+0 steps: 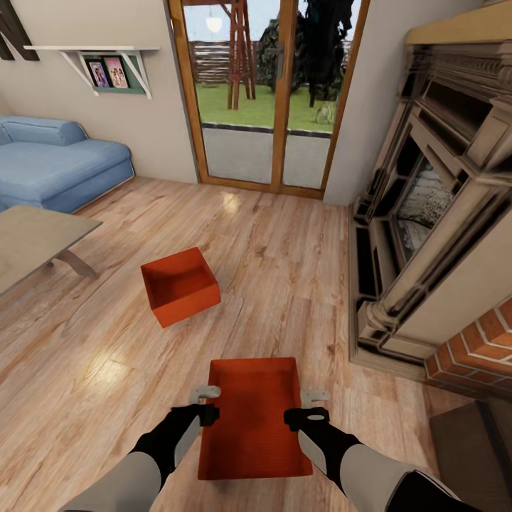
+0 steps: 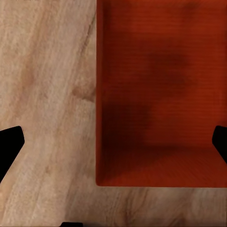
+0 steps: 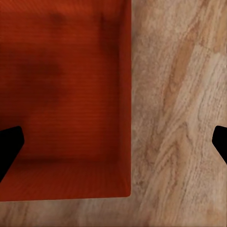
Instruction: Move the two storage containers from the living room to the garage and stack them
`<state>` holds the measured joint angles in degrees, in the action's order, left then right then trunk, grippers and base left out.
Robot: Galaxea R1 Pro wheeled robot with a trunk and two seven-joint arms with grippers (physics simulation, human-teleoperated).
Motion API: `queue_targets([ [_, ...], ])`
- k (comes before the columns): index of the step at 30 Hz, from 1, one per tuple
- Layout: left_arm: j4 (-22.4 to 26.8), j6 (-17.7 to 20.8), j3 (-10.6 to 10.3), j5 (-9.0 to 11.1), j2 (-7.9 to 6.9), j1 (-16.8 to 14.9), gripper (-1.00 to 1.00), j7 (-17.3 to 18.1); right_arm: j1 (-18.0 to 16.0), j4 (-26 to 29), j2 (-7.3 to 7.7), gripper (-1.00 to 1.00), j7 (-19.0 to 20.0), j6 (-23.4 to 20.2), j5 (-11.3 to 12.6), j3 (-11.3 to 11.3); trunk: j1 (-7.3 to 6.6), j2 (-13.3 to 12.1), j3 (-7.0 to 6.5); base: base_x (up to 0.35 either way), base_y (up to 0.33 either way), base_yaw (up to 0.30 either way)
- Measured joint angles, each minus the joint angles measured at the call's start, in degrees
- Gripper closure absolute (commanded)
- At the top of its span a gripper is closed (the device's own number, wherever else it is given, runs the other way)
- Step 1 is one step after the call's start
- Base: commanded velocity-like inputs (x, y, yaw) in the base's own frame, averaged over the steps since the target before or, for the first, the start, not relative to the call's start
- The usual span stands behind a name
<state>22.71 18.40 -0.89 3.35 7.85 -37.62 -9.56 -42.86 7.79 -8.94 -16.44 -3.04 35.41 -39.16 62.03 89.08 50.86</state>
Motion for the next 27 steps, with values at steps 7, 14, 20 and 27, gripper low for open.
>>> queue_targets([
  [7,0.03,-0.02,0.0,-0.03,-1.24,0.0,-1.0,0.01,0.01,-0.02,-0.04,-1.0,0.01,0.12,-0.02,0.0,0.0,0.0,0.0,0.0,0.0,0.0],
  [14,0.03,-0.03,-0.04,-0.02,-1.99,0.0,-1.0,0.01,0.01,-0.01,-0.03,-1.0,0.01,0.24,-0.03,-0.06,0.43,0.79,0.35,0.0,0.0,0.0],
  [20,0.03,-0.02,-0.06,-0.02,-1.93,0.0,-1.0,0.01,0.02,0.01,0.04,-1.0,0.01,0.26,-0.03,-0.08,1.75,3.19,1.43,0.0,0.0,0.0],
  [27,-0.12,0.01,-0.01,-0.02,-1.82,0.0,-1.0,-0.08,0.01,0.01,1.75,-1.0,0.32,0.16,-0.09,-0.08,2.42,4.41,1.98,0.0,0.0,0.0],
])
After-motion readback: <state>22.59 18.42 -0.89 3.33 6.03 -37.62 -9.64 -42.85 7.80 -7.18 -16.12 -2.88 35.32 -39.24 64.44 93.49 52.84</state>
